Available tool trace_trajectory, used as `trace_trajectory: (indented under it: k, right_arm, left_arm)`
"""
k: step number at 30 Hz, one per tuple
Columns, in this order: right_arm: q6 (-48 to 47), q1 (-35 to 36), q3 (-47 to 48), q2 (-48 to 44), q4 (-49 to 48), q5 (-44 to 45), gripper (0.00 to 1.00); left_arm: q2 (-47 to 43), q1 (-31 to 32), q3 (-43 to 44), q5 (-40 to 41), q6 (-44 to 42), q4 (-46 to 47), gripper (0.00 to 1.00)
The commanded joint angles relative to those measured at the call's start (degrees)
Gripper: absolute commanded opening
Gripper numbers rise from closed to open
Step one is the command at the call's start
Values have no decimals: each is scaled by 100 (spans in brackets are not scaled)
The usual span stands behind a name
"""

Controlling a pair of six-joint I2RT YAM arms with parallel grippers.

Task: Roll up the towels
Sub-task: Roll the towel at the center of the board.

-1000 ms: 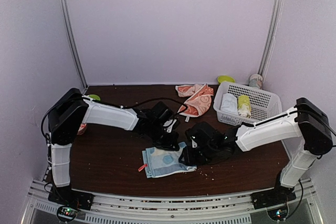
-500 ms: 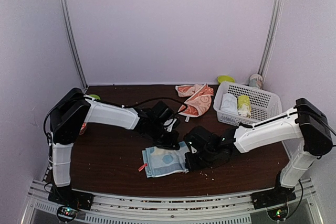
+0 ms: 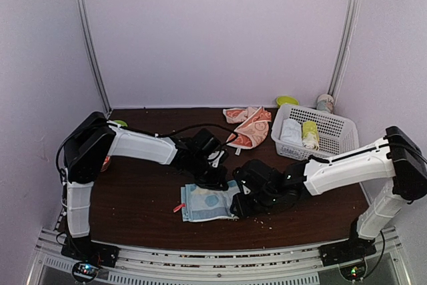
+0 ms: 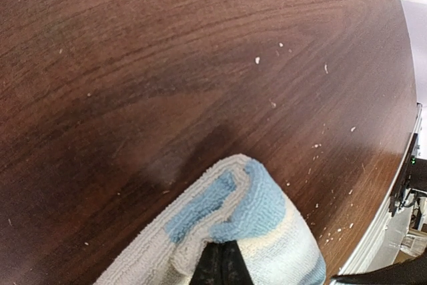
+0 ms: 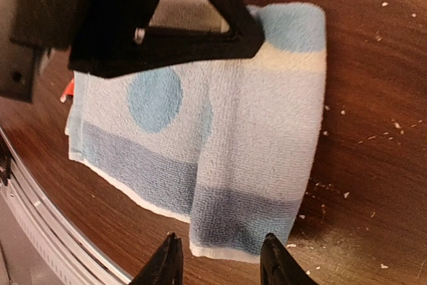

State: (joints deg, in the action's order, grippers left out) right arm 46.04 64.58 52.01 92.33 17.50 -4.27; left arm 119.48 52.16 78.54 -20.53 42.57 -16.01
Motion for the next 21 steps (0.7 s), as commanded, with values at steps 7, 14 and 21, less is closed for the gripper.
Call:
trace_trajectory:
  k: [7, 14, 21]
  right_arm:
    - [1006, -763, -1288, -546, -2040, -424, 59]
    - [1316, -1091, -1650, -122, -3109, -914, 54]
    - [1306, -1139, -1475, 476, -3142, -1396, 43]
  left_arm:
    - [76, -66, -41, 111, 21, 142, 0]
    - [38, -66, -31, 248, -28, -17, 0]
    - [-46, -66, -111, 201, -10, 33, 0]
